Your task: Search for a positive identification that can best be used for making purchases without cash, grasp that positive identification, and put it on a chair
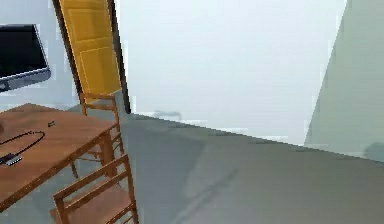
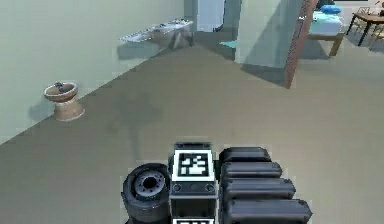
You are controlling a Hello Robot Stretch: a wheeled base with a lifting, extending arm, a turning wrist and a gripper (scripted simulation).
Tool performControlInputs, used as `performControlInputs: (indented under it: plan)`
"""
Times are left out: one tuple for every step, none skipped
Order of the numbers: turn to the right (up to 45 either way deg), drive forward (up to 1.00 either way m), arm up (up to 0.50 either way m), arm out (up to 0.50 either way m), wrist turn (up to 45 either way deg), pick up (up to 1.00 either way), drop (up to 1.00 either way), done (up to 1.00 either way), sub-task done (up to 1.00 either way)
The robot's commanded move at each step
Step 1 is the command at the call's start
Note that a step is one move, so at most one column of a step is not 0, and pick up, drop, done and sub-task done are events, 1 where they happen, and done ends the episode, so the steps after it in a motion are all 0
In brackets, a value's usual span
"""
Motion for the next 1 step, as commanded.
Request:
performControlInputs:
  plan:
    - [3.0,0.0,0.0,0.0,0.0,0.0,0.0,0.0,0.0]
